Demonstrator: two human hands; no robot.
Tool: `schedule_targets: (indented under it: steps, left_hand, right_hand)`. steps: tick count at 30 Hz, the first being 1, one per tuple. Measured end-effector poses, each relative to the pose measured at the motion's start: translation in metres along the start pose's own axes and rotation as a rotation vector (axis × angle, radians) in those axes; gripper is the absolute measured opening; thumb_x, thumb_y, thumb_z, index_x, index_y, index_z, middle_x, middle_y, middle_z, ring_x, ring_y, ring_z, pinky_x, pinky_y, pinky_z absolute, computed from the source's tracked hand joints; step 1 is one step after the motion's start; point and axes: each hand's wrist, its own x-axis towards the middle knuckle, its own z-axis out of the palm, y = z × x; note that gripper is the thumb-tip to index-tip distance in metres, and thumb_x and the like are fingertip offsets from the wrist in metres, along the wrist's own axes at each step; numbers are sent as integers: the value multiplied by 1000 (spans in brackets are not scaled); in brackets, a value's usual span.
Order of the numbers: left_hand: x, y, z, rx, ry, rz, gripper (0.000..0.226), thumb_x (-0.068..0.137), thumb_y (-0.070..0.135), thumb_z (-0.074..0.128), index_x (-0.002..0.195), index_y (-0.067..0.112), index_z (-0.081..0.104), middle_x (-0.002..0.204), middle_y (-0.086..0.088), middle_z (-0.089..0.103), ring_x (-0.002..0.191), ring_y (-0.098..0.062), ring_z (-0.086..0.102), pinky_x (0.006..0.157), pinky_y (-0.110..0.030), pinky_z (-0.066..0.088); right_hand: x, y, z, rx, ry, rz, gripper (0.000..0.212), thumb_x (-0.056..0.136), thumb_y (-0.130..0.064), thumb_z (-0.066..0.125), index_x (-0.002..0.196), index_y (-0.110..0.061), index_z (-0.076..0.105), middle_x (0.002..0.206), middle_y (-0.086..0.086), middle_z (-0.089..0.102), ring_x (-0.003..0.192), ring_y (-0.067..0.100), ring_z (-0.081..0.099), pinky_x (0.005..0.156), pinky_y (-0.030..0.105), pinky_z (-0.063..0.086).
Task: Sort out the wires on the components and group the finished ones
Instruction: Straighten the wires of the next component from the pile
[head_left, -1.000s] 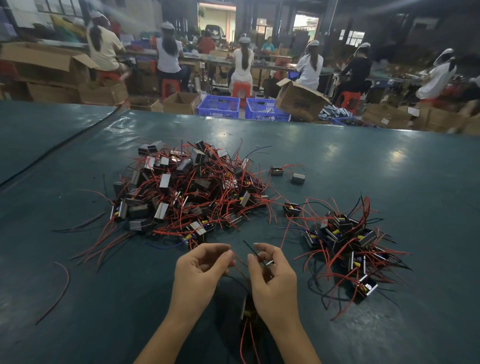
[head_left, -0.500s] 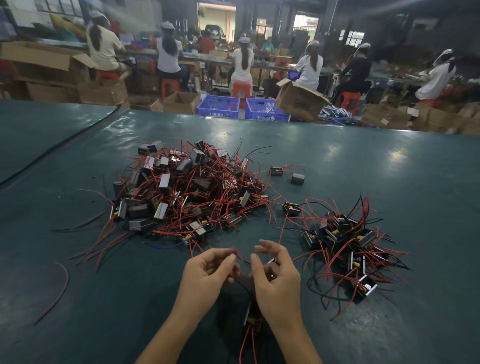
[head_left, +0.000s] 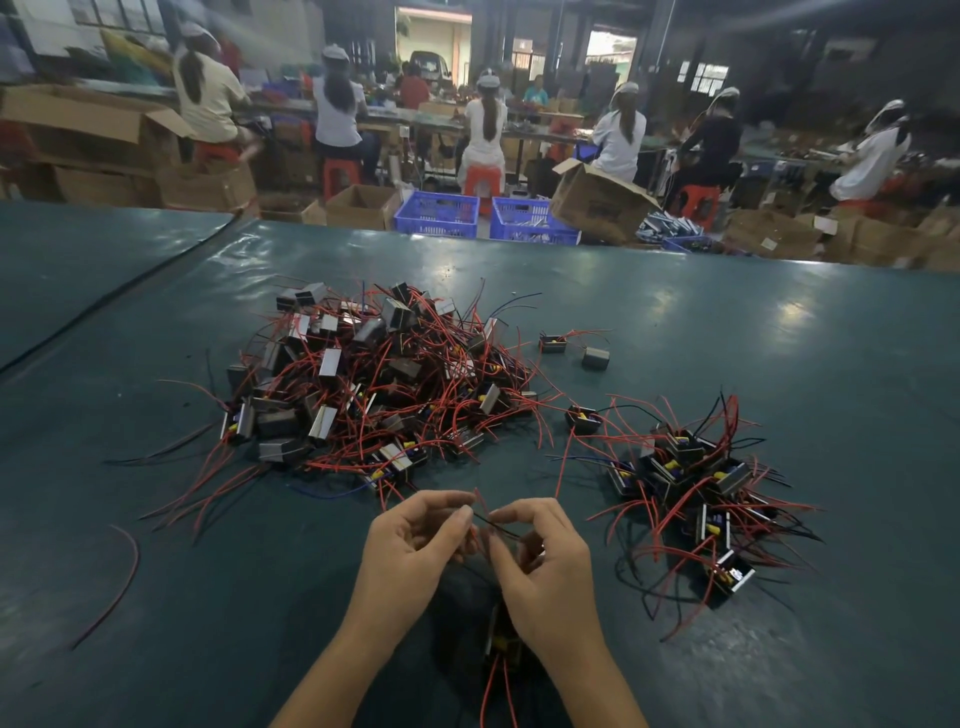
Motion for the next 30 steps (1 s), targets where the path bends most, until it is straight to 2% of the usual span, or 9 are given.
schedule_targets:
  steps: [3,7,10,12,17,20,23,26,30]
  left_hand:
    - [0,0,1,-4,-12,-9,15,88,5,67,97,16,73,76,-10,72,68,-20,68,63,-22,55]
    - [1,-2,1,-26,8,-55,18,88,6,67,103,17,70,77,-11,74,71,-20,70,63,-22,56]
    - [2,-4,1,-39,25,-77,19,89,6,66,104,17,68,79,-10,74,73,-19,72,63,-21,56]
    - [3,-5,0,-36,38,-88,20,90,5,65,106,18,67,78,-11,74,73,-18,72,64,-22,57]
    - [4,-5,-3,-46,41,-122,18,89,4,66,104,13,69,78,-13,74,68,-15,69,61,-21,56]
    - [3,-5,-2,-52,26,-120,17,89,3,65,102,13,70,77,-14,73,67,-14,69,59,-19,54]
    - [2,-4,-2,-36,36,-100,13,89,5,66,97,13,71,77,-11,74,66,-14,69,59,-19,55]
    - [2,-1,0,-32,37,-81,10,89,6,66,94,12,72,75,-11,73,65,-15,69,58,-19,55]
    - [2,1,0,-42,45,-75,9,88,7,66,92,11,73,74,-11,73,64,-13,69,59,-19,55]
  right_hand:
    - [-1,1,2,33,-3,67,28,85,-6,71,94,-31,67,90,-15,67,68,12,64,62,21,51]
    - [-1,-2,1,-12,11,-14,27,88,-4,68,97,-30,68,93,-17,64,79,5,65,65,9,47]
    - [-1,1,1,-58,-24,-9,19,87,-9,71,97,-26,71,94,-18,61,83,6,65,68,20,54]
    - [-1,3,0,-95,-41,13,12,86,-15,74,95,-23,73,94,-17,59,79,8,64,65,27,55]
    - [0,1,-3,-170,-52,-38,8,83,-26,77,91,-25,76,89,-17,56,59,7,52,53,19,45]
    - [-1,-2,-3,-247,-72,-57,6,87,-30,72,89,-25,74,88,-19,54,61,6,51,54,26,48]
    - [-2,-2,-2,-264,-95,-46,4,92,-28,66,90,-24,66,90,-19,55,75,5,57,61,31,52]
    - [-4,0,-2,-255,-101,-13,4,94,-24,63,93,-27,62,88,-20,59,83,1,58,68,26,50]
    - [-4,0,-3,-218,-114,-2,12,94,-22,63,93,-33,59,86,-20,61,81,2,59,68,22,49]
